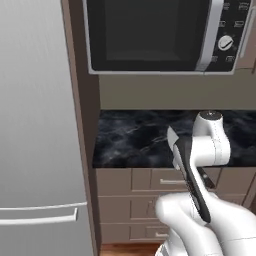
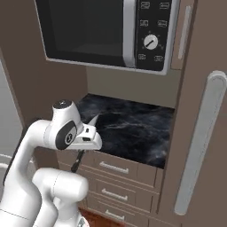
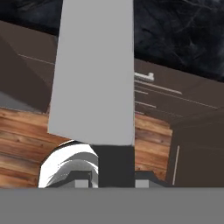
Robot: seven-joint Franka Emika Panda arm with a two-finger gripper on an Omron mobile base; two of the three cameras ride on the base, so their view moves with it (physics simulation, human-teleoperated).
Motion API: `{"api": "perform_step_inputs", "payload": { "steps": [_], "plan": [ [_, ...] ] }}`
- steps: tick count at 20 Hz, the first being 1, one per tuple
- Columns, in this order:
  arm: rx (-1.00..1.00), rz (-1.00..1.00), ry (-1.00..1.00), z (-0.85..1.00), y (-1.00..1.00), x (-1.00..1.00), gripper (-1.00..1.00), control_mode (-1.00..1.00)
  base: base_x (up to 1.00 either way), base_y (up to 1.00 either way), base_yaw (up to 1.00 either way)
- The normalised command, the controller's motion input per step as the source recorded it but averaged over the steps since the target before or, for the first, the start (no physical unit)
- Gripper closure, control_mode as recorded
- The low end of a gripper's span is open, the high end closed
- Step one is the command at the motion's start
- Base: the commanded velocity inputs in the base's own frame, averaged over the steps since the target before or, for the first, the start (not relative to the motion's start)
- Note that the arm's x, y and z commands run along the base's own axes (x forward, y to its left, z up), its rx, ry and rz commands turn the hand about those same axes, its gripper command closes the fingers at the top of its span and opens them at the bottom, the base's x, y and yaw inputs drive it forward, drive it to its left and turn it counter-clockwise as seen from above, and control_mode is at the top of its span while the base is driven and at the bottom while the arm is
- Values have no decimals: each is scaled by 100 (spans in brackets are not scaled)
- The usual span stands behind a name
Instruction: Move the cutting board and knife to the sink. Then move spray from the cabinet to the counter.
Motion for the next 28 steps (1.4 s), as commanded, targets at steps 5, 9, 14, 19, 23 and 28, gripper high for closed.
{"api": "perform_step_inputs", "payload": {
  "steps": [5, 9, 14, 19, 23, 28],
  "plan": [
    [0, 0, 0, 0, 0, 0, 100, 100, -76, -2, -15],
    [0, 0, 0, 0, 0, 0, 100, 100, -28, 15, -71],
    [0, 0, 0, 0, 0, 0, 100, 100, -5, 14, -88],
    [0, 0, 0, 0, 0, 0, 100, 100, -2, 8, -94],
    [0, 0, 0, 0, 0, 0, 100, 100, -3, 4, -95],
    [0, 0, 0, 0, 0, 0, 100, 100, -3, 3, -97]
  ]
}}
